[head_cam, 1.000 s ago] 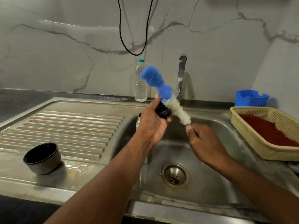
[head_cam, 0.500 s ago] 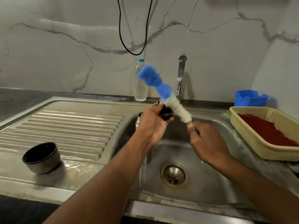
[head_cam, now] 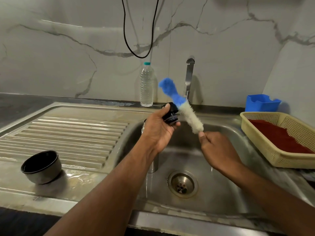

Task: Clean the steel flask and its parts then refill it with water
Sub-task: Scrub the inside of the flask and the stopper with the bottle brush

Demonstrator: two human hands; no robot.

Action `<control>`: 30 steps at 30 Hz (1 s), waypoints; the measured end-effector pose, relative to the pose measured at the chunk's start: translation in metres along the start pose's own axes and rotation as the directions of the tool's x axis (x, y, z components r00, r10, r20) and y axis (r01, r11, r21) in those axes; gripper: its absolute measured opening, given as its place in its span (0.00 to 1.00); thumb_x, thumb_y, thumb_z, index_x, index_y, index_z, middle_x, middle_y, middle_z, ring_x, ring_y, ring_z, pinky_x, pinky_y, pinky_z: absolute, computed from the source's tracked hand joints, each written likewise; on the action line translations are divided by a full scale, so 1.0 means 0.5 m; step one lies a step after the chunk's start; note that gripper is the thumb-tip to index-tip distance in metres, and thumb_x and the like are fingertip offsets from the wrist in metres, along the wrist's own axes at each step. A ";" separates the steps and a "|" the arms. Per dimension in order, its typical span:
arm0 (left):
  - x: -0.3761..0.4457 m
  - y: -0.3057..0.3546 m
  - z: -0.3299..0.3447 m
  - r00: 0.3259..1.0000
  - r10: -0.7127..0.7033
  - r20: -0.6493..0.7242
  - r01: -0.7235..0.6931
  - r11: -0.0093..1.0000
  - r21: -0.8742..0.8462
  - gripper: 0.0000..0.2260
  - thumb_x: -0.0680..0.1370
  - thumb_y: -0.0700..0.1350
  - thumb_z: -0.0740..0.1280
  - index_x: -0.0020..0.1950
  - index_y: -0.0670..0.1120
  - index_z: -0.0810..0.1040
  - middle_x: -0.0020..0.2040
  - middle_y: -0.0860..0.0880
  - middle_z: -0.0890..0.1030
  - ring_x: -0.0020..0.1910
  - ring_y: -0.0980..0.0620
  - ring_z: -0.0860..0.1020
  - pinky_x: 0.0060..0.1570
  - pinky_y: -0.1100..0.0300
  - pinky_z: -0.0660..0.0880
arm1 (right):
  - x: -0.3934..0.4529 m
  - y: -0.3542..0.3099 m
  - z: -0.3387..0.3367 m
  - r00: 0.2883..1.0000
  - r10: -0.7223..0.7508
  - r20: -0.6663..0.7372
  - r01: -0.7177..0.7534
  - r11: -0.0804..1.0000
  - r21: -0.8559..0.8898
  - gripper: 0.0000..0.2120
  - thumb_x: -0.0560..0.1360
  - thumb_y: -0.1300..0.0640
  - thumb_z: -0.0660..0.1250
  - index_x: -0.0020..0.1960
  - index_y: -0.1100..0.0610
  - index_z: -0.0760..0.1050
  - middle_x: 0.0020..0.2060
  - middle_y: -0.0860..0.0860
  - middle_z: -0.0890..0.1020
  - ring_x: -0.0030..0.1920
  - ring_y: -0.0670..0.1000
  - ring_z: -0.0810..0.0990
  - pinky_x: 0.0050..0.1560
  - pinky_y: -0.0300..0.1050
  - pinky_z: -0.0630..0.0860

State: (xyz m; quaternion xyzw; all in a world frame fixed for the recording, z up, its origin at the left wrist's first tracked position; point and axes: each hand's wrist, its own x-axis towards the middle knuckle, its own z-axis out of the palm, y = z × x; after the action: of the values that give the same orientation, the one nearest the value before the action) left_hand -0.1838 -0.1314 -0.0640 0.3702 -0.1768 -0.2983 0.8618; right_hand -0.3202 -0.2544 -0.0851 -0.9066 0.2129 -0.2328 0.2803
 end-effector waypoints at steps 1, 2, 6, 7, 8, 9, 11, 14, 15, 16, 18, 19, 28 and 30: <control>0.001 -0.001 -0.001 1.000 0.010 -0.005 -0.010 0.999 0.033 0.10 0.85 0.44 0.60 0.55 0.43 0.80 0.45 0.46 0.82 0.40 0.53 0.78 0.42 0.57 0.72 | -0.001 -0.003 0.001 0.998 -0.049 -0.033 0.049 0.999 0.010 0.22 0.86 0.49 0.58 0.34 0.51 0.71 0.28 0.48 0.75 0.30 0.50 0.75 0.34 0.49 0.71; 0.002 -0.003 -0.003 1.000 0.017 -0.009 -0.016 0.998 0.062 0.11 0.86 0.44 0.59 0.55 0.44 0.80 0.46 0.47 0.83 0.41 0.53 0.79 0.43 0.57 0.72 | -0.004 -0.007 0.003 0.995 -0.085 -0.043 0.085 0.996 0.007 0.22 0.86 0.49 0.58 0.34 0.50 0.70 0.28 0.48 0.75 0.30 0.50 0.75 0.33 0.49 0.70; 0.001 -0.010 -0.010 0.999 0.004 -0.033 0.000 0.994 0.111 0.12 0.87 0.46 0.59 0.62 0.43 0.78 0.49 0.46 0.83 0.45 0.51 0.79 0.45 0.56 0.74 | 0.002 0.000 0.005 0.999 0.042 0.034 -0.044 0.998 0.052 0.23 0.86 0.49 0.57 0.33 0.53 0.71 0.27 0.49 0.74 0.31 0.53 0.74 0.36 0.48 0.69; 0.002 -0.009 -0.013 0.999 0.012 -0.038 -0.007 0.994 0.110 0.13 0.87 0.47 0.59 0.66 0.41 0.77 0.52 0.45 0.83 0.47 0.51 0.80 0.45 0.55 0.75 | 0.004 0.004 0.002 0.997 0.073 0.039 -0.075 0.996 0.054 0.24 0.86 0.50 0.57 0.33 0.53 0.72 0.27 0.50 0.74 0.31 0.53 0.74 0.36 0.48 0.69; 0.002 -0.009 -0.013 0.999 0.020 -0.035 -0.016 0.994 0.107 0.15 0.87 0.47 0.59 0.69 0.41 0.76 0.54 0.44 0.83 0.48 0.50 0.80 0.46 0.55 0.76 | 0.004 0.005 -0.003 0.998 0.068 0.017 -0.069 0.996 0.050 0.24 0.86 0.50 0.57 0.32 0.53 0.72 0.27 0.50 0.74 0.31 0.52 0.74 0.36 0.49 0.69; 0.004 -0.010 -0.013 0.999 0.025 -0.027 -0.021 0.994 0.108 0.16 0.87 0.47 0.59 0.70 0.40 0.75 0.56 0.43 0.83 0.49 0.50 0.81 0.46 0.55 0.76 | 0.005 0.004 -0.005 0.999 0.036 -0.018 -0.036 0.998 0.048 0.24 0.86 0.50 0.58 0.32 0.53 0.71 0.26 0.49 0.74 0.30 0.52 0.74 0.35 0.49 0.69; 0.007 -0.012 -0.013 1.000 0.023 -0.014 -0.021 0.993 0.116 0.16 0.87 0.46 0.56 0.70 0.40 0.75 0.55 0.44 0.84 0.49 0.50 0.81 0.45 0.55 0.76 | 0.003 0.001 -0.004 0.997 -0.039 -0.067 0.041 0.999 0.028 0.24 0.86 0.49 0.58 0.31 0.51 0.69 0.26 0.47 0.73 0.29 0.51 0.73 0.34 0.48 0.69; 0.003 -0.014 -0.008 1.000 0.010 -0.018 -0.007 0.993 0.118 0.17 0.86 0.45 0.55 0.68 0.40 0.76 0.53 0.43 0.83 0.46 0.50 0.79 0.40 0.56 0.73 | 0.005 0.005 -0.002 1.000 0.019 -0.017 -0.019 1.000 0.002 0.24 0.86 0.48 0.57 0.32 0.52 0.70 0.27 0.49 0.75 0.31 0.53 0.76 0.37 0.52 0.73; 0.002 -0.014 -0.007 1.000 0.016 -0.010 -0.014 0.992 0.125 0.16 0.86 0.45 0.56 0.67 0.41 0.78 0.54 0.43 0.82 0.44 0.51 0.78 0.39 0.57 0.72 | 0.005 0.006 -0.003 0.999 0.052 0.003 -0.052 0.999 -0.002 0.24 0.86 0.48 0.57 0.32 0.52 0.71 0.28 0.50 0.75 0.32 0.53 0.76 0.38 0.52 0.73; 0.000 -0.013 -0.004 1.000 0.028 0.007 -0.029 0.990 0.135 0.15 0.85 0.46 0.57 0.65 0.42 0.79 0.54 0.44 0.82 0.43 0.52 0.77 0.38 0.58 0.71 | 0.005 0.005 -0.003 0.999 0.052 -0.002 -0.052 0.999 -0.006 0.24 0.86 0.48 0.57 0.33 0.51 0.72 0.28 0.50 0.75 0.31 0.52 0.76 0.37 0.51 0.73; 0.003 -0.011 -0.003 0.997 0.056 0.046 -0.062 0.986 0.154 0.11 0.85 0.47 0.61 0.60 0.44 0.79 0.50 0.46 0.80 0.41 0.54 0.75 0.36 0.60 0.70 | 0.003 -0.001 -0.003 0.998 -0.020 -0.052 0.020 1.000 -0.001 0.23 0.86 0.49 0.58 0.33 0.51 0.70 0.27 0.48 0.74 0.29 0.50 0.74 0.34 0.47 0.69; 0.006 -0.011 -0.004 0.997 0.064 0.053 -0.072 0.986 0.149 0.09 0.84 0.47 0.63 0.59 0.44 0.79 0.49 0.48 0.80 0.41 0.54 0.75 0.35 0.61 0.70 | 0.002 -0.004 -0.001 0.997 -0.043 -0.061 0.044 0.999 0.013 0.23 0.86 0.49 0.58 0.32 0.50 0.69 0.27 0.48 0.73 0.29 0.50 0.73 0.33 0.46 0.67; 0.011 -0.006 -0.007 0.995 0.050 -0.081 -0.040 0.992 0.122 0.09 0.87 0.46 0.59 0.58 0.47 0.79 0.43 0.52 0.84 0.37 0.57 0.79 0.39 0.59 0.68 | -0.001 -0.005 0.012 0.996 -0.085 -0.009 0.086 0.995 0.044 0.23 0.86 0.49 0.58 0.32 0.51 0.70 0.27 0.48 0.74 0.29 0.51 0.73 0.34 0.51 0.69; 0.011 -0.007 -0.008 0.990 0.045 -0.135 -0.023 0.987 0.158 0.12 0.87 0.49 0.60 0.64 0.47 0.78 0.45 0.54 0.84 0.39 0.57 0.78 0.39 0.59 0.67 | 0.001 0.001 0.013 0.999 -0.024 0.048 0.022 0.998 0.051 0.23 0.86 0.49 0.58 0.33 0.52 0.71 0.27 0.49 0.74 0.30 0.51 0.74 0.35 0.51 0.71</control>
State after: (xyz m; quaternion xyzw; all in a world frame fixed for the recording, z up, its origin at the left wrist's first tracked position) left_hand -0.1788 -0.1346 -0.0687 0.4529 -0.1458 -0.2424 0.8455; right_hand -0.3162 -0.2522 -0.0901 -0.9069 0.1896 -0.2195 0.3056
